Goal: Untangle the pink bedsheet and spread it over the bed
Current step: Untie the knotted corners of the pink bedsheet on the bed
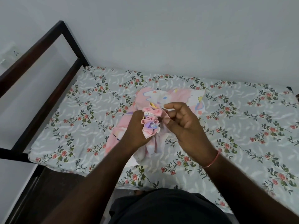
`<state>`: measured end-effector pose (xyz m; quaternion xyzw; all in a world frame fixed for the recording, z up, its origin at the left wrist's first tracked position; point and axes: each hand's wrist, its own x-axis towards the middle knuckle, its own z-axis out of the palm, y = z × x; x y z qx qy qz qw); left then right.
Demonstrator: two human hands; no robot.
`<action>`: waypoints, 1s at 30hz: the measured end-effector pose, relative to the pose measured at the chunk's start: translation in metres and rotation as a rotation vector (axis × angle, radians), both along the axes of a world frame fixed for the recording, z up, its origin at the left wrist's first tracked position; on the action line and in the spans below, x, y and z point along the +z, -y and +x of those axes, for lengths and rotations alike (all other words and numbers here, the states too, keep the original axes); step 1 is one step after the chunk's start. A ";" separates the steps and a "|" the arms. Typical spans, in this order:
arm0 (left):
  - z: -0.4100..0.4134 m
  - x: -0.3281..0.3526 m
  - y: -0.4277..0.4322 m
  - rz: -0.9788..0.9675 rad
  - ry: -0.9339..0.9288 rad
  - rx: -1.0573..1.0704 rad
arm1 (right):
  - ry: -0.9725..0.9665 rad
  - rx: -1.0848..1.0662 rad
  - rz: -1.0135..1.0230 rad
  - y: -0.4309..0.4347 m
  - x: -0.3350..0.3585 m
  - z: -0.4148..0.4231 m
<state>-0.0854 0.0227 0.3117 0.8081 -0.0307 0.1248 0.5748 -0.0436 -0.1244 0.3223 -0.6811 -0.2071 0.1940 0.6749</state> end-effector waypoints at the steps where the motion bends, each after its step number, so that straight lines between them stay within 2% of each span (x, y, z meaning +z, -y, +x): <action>1: 0.001 0.001 -0.001 0.037 0.017 0.033 | -0.041 -0.021 -0.013 -0.003 -0.004 -0.003; 4: 0.004 -0.002 -0.006 0.098 0.083 0.141 | 0.065 0.046 -0.253 0.000 -0.016 0.000; 5: 0.005 -0.005 -0.008 0.086 0.099 0.175 | 0.120 -0.019 -0.317 0.003 -0.019 0.005; 6: 0.004 -0.007 -0.009 0.065 0.080 0.191 | 0.116 -0.133 -0.309 0.006 -0.018 0.011; 8: 0.000 -0.011 -0.009 0.055 0.066 0.183 | 0.050 -0.374 -0.162 0.009 -0.010 0.020; 10: -0.004 -0.012 -0.002 0.071 0.065 0.111 | 0.045 -0.449 -0.085 0.005 -0.004 0.022; 14: -0.005 -0.005 0.016 0.049 0.069 -0.058 | 0.005 -0.259 -0.036 -0.004 0.003 0.011; 17: -0.007 -0.007 0.006 -0.087 0.008 -0.125 | 0.131 -0.033 -0.155 0.001 0.005 0.006; 20: -0.005 -0.005 -0.001 0.020 0.028 -0.086 | 0.205 0.102 -0.218 0.007 0.004 0.003; 24: 0.002 -0.002 -0.005 0.131 0.078 0.016 | 0.268 0.069 -0.338 0.013 0.000 0.002; 27: 0.003 -0.009 -0.013 0.099 0.172 0.127 | 0.442 -0.049 -0.467 0.023 -0.003 0.012; 30: -0.002 -0.008 -0.006 0.113 0.174 0.075 | 0.254 -0.382 -0.345 0.018 -0.004 0.014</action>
